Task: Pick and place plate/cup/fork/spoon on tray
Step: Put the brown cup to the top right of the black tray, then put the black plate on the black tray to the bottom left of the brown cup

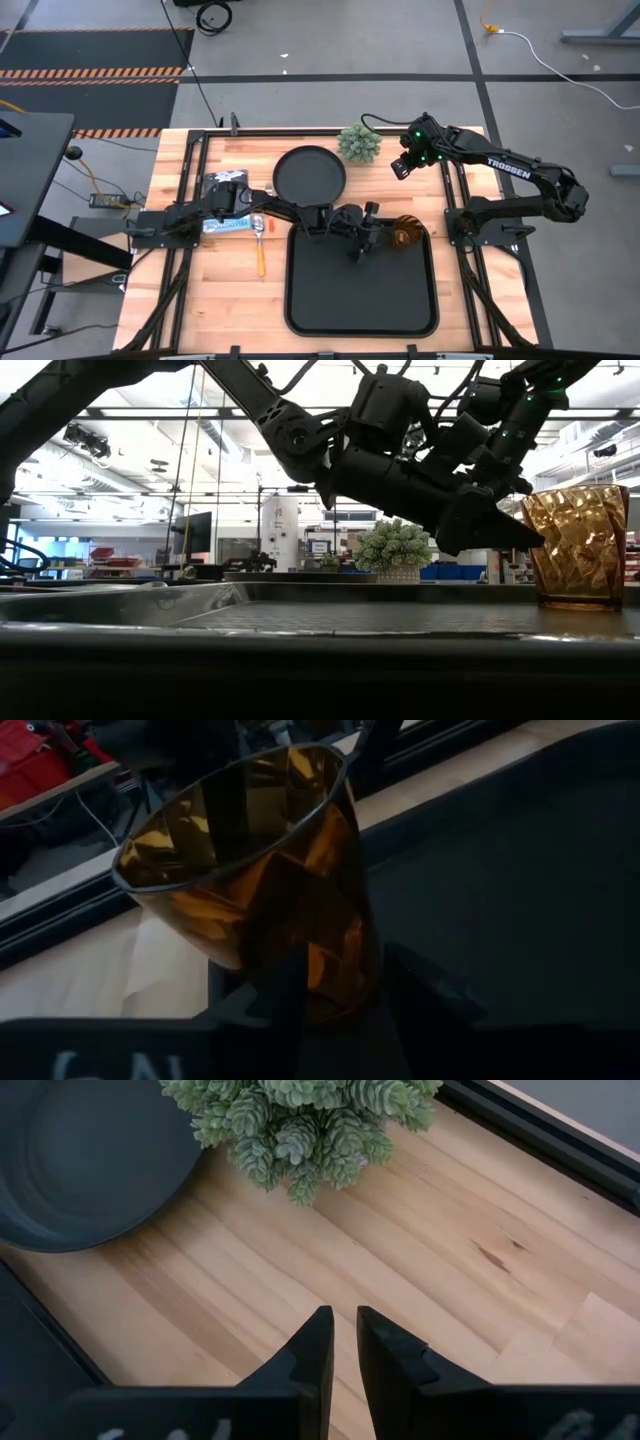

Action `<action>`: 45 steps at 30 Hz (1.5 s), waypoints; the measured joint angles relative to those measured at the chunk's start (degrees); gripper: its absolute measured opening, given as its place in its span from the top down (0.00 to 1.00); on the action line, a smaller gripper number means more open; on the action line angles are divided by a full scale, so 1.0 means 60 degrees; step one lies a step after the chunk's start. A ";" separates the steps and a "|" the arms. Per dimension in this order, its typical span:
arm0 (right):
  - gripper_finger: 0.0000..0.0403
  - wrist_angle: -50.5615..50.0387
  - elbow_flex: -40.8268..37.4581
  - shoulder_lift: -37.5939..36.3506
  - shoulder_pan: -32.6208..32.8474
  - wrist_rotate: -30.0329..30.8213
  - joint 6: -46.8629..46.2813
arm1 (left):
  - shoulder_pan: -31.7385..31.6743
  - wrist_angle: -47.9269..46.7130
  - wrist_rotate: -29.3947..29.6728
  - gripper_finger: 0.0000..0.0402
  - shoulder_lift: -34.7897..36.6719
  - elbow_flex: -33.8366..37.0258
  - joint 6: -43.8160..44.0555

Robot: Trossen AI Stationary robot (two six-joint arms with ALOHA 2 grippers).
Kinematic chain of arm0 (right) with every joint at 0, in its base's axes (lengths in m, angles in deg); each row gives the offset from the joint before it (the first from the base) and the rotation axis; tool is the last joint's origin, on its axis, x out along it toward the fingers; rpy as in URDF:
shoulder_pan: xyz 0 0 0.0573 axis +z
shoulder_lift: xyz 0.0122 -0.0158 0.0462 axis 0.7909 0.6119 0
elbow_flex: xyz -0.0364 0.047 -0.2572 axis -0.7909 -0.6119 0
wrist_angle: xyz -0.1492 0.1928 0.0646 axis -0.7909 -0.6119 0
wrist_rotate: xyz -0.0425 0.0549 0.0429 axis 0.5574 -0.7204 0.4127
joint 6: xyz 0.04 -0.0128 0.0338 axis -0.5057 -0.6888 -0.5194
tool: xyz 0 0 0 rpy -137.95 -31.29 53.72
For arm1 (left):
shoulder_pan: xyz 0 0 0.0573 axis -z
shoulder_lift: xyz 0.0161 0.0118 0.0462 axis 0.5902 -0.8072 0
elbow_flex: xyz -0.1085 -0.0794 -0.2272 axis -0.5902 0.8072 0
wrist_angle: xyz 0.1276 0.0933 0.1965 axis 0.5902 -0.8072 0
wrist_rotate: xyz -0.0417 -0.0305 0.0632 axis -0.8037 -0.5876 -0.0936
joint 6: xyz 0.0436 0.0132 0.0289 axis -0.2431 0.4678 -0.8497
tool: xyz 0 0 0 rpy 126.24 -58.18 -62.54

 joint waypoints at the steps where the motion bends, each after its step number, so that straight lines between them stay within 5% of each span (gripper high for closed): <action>1: 0.87 0.0003 -0.0002 0.0000 0.0000 0.0002 0.0000 | 0.0007 0.0041 0.0000 0.65 0.0000 0.0000 0.0003; 26: 0.87 0.0003 -0.0002 0.0000 0.0000 -0.0002 0.0033 | -0.0335 0.0817 -0.0003 0.65 0.0025 0.0000 0.0216; 38: 0.87 0.0118 -0.0002 0.0000 0.0000 0.0019 0.0287 | -0.0547 -0.3763 0.0560 0.65 0.1694 0.0000 0.0205; 45: 0.87 0.0569 0.0001 0.0000 0.0001 0.0038 0.0611 | -0.0522 -0.5603 0.1856 0.65 0.2297 0.0000 0.0196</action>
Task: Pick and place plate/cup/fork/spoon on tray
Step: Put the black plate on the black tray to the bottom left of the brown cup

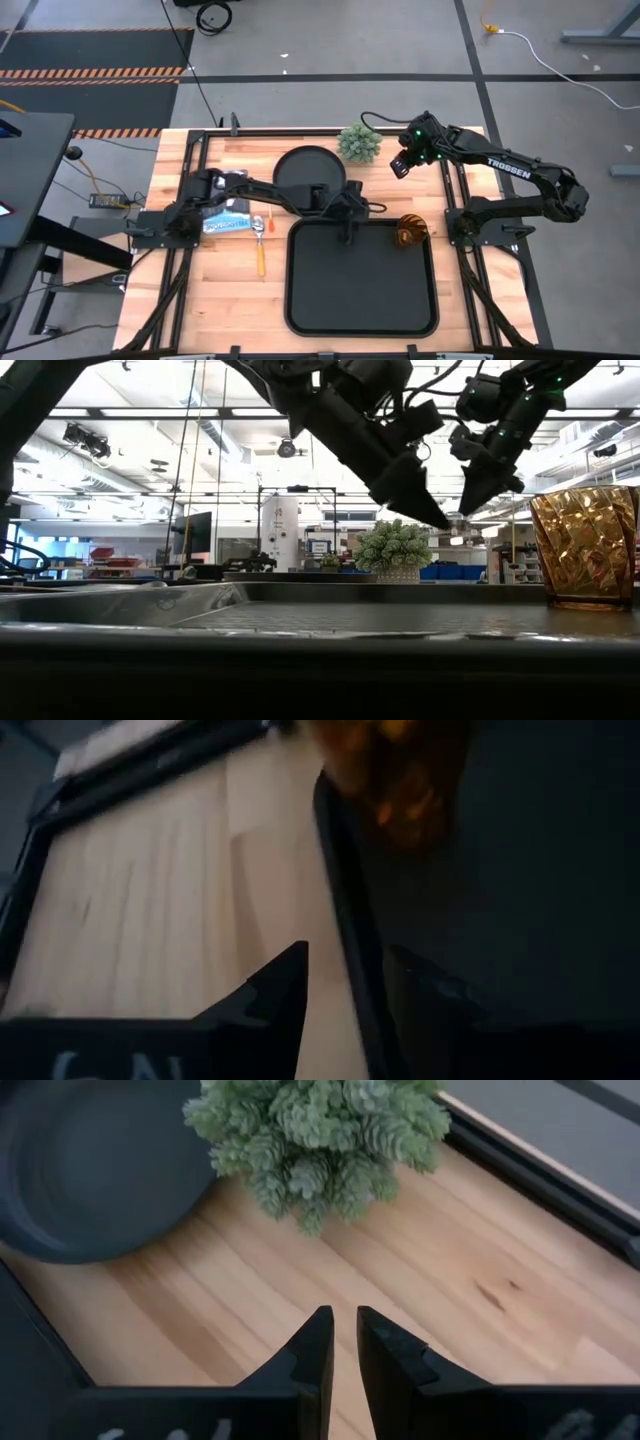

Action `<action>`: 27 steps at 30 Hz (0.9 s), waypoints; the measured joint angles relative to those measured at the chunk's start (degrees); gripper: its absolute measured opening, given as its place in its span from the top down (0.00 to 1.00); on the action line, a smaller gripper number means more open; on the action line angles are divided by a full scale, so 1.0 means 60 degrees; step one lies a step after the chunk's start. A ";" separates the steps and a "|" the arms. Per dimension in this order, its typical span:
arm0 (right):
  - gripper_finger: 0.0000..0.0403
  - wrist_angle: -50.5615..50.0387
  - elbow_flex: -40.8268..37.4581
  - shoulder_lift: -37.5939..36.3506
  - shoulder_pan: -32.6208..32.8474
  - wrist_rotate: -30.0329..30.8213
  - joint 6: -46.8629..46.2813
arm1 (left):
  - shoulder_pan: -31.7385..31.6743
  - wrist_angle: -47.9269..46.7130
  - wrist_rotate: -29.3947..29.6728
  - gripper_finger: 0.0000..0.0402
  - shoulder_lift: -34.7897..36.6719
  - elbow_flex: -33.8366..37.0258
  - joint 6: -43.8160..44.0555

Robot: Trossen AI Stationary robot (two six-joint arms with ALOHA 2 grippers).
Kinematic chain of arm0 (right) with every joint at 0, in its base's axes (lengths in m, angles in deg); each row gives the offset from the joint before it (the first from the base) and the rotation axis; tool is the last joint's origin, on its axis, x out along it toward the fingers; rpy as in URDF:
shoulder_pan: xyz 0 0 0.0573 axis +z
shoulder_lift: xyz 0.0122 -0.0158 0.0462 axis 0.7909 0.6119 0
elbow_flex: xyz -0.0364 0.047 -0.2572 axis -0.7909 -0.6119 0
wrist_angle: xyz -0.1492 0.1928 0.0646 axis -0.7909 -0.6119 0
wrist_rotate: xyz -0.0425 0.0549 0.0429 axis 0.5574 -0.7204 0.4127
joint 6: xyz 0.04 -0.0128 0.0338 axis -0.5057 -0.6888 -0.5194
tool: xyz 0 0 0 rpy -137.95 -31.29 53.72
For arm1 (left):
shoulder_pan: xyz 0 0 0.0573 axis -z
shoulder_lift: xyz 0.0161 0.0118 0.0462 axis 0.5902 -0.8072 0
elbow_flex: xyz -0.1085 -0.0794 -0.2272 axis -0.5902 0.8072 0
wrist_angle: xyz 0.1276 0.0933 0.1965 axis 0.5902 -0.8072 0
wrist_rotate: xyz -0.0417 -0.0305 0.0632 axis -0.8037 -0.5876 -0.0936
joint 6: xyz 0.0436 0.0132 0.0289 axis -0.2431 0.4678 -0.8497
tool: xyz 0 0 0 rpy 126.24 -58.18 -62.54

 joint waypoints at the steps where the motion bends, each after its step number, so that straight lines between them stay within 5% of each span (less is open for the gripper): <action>1: 0.87 0.0058 0.0001 0.0000 0.0008 0.0000 0.0021 | 0.0040 -0.0088 0.0205 0.65 0.0073 0.0000 0.0051; 10: 0.87 0.1479 0.0001 0.0000 0.0253 0.0005 0.0427 | 0.0517 -0.0276 0.2931 0.65 0.0699 0.0829 0.0078; 27: 0.87 0.3190 0.0001 0.0004 0.0399 -0.0358 0.0666 | -0.0642 0.3555 0.1513 0.65 0.4299 0.5868 0.1908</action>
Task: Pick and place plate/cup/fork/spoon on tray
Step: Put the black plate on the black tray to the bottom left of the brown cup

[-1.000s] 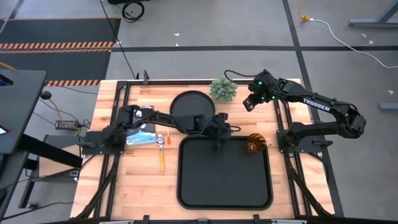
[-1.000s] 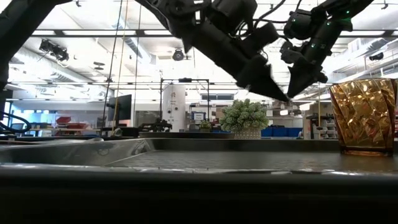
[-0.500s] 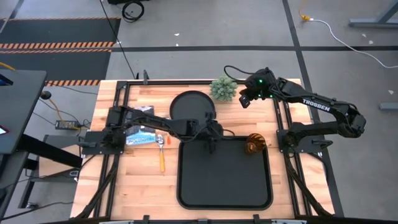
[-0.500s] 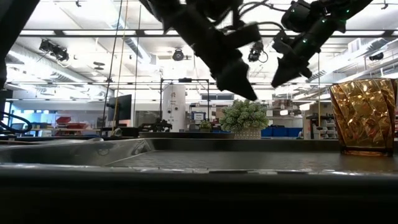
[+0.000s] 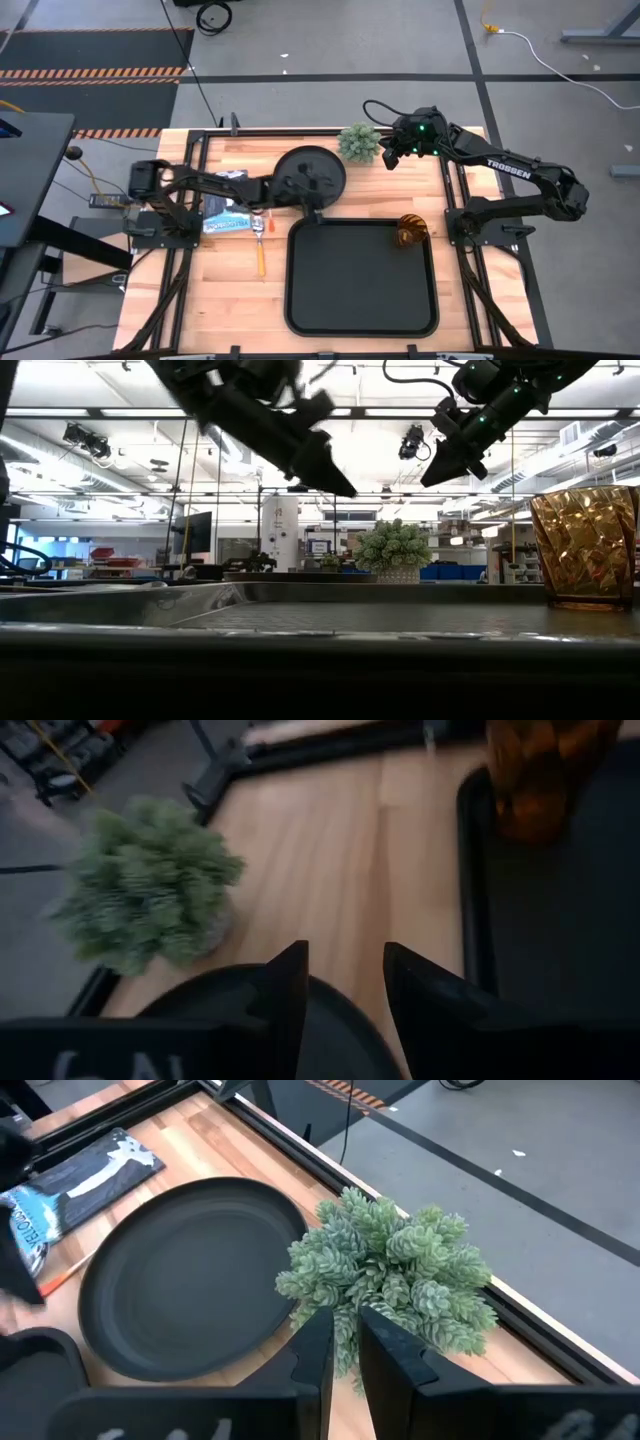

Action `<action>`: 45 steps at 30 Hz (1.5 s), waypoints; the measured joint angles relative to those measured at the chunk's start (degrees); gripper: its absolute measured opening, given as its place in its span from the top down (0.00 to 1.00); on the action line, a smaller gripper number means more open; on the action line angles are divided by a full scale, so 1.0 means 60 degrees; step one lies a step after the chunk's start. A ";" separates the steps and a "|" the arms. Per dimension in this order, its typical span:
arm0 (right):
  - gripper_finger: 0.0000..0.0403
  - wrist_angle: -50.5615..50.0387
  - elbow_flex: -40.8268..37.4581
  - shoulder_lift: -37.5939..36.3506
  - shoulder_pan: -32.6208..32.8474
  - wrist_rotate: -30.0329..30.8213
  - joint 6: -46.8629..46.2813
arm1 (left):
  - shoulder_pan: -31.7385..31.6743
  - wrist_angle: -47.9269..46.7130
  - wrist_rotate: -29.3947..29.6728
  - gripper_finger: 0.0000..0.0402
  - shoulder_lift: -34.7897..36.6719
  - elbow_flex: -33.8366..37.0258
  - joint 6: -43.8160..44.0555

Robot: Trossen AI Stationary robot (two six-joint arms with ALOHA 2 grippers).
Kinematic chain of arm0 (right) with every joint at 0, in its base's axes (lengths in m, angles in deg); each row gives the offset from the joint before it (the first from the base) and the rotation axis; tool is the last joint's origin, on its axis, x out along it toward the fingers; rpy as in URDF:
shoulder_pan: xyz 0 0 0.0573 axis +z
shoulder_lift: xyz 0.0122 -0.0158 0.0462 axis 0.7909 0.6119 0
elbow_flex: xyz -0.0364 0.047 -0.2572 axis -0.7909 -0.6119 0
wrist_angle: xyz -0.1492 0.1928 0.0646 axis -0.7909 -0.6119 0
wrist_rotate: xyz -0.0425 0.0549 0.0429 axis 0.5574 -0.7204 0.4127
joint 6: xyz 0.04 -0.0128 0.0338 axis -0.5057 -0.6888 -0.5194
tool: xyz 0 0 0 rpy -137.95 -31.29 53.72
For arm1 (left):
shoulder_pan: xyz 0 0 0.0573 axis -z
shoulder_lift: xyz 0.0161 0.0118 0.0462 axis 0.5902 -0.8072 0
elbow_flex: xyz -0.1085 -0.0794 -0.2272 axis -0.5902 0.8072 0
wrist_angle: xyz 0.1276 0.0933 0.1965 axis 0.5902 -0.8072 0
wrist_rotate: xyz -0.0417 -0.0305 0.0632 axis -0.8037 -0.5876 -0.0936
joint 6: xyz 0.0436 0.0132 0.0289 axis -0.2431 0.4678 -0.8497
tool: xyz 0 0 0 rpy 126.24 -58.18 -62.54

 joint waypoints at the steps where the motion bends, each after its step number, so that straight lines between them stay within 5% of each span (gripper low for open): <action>1: 0.87 -0.0013 0.0000 0.0000 0.0018 -0.0005 -0.0009 | -0.0091 0.0302 -0.0098 0.65 0.0181 0.0257 0.0170; 13: 0.87 -0.0073 0.0000 0.0000 0.0315 0.0005 0.0009 | -0.1577 0.0867 -0.0636 0.65 0.1528 0.1616 0.1531; 20: 0.87 0.0053 0.0000 0.0000 0.0318 0.0037 0.0042 | -0.3255 0.0909 -0.1819 0.65 0.1519 0.2079 0.2656; 31: 0.87 0.0240 0.0000 0.0000 0.0359 0.0037 0.0086 | -0.5412 -0.0840 -0.1900 0.65 0.1123 0.2039 0.4116; 38: 0.87 0.0446 0.0000 0.0000 0.0638 0.0035 0.0339 | -0.6543 -0.3370 -0.3896 0.65 0.0763 0.1231 0.4058; 45: 0.87 0.0540 0.0000 0.0000 0.0740 0.0034 0.0445 | -0.6756 -0.4876 -0.4134 0.65 0.0705 0.0550 0.3555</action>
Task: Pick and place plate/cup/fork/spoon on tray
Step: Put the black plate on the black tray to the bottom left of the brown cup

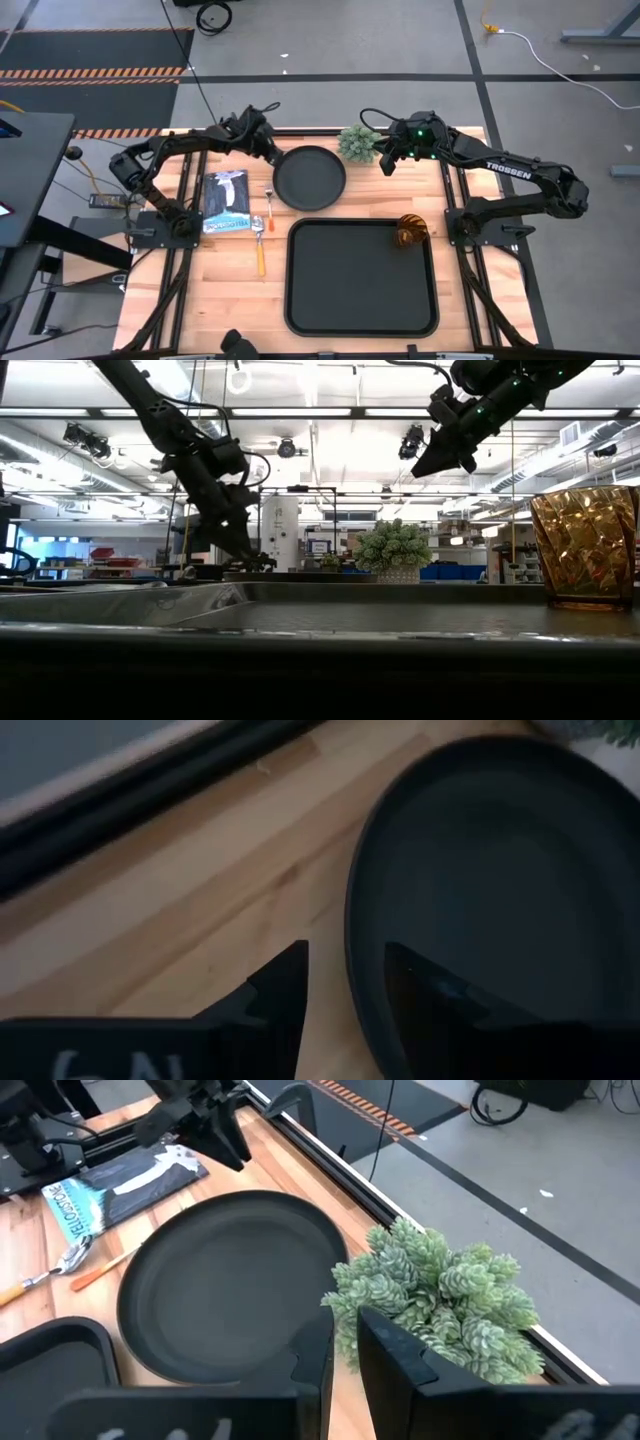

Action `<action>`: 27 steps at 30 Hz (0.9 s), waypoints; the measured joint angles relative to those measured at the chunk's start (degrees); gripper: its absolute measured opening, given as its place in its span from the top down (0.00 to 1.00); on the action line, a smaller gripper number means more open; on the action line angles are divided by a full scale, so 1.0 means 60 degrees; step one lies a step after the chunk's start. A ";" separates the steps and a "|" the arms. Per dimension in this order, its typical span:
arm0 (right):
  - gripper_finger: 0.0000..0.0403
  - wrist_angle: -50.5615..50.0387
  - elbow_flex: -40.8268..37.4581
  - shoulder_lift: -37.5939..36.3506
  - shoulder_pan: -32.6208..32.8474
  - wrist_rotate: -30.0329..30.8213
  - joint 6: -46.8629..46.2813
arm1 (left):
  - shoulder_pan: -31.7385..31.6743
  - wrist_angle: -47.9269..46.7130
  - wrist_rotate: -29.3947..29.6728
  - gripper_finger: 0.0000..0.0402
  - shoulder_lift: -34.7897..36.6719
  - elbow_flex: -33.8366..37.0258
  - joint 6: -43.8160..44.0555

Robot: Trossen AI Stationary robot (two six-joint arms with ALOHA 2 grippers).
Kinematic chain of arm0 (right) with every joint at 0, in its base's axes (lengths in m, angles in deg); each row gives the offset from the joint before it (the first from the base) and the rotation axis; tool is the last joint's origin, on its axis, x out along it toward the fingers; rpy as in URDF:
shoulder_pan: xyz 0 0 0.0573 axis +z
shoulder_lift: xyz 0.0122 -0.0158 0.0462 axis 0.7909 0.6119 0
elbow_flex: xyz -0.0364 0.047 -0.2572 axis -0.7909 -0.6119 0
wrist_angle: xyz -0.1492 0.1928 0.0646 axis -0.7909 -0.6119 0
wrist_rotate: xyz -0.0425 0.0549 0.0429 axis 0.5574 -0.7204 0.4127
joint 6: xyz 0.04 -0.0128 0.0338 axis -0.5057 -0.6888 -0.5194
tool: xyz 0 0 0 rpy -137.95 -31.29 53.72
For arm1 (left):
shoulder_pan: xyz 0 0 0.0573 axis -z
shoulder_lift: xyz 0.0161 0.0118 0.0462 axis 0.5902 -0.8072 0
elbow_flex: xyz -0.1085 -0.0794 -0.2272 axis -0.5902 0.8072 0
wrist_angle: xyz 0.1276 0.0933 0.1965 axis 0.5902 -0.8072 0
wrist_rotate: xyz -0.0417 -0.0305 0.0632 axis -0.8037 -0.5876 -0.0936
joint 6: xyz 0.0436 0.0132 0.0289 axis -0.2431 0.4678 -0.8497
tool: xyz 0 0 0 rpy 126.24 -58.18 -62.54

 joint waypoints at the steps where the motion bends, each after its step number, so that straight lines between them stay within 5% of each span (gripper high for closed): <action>1: 0.87 0.0018 0.0000 0.0000 0.0000 0.0000 0.0011 | 0.0000 -0.0103 -0.0010 0.65 0.0000 -0.0014 -0.0027; 15: 0.87 0.0060 0.0000 0.0000 0.0069 -0.0076 0.0001 | 0.0134 -0.0771 -0.0089 0.46 -0.0613 -0.0025 -0.0179; 27: 0.87 0.0057 0.0000 0.0000 0.0244 -0.0080 -0.0002 | 0.0197 -0.0737 -0.0297 0.60 -0.1049 -0.0025 -0.0213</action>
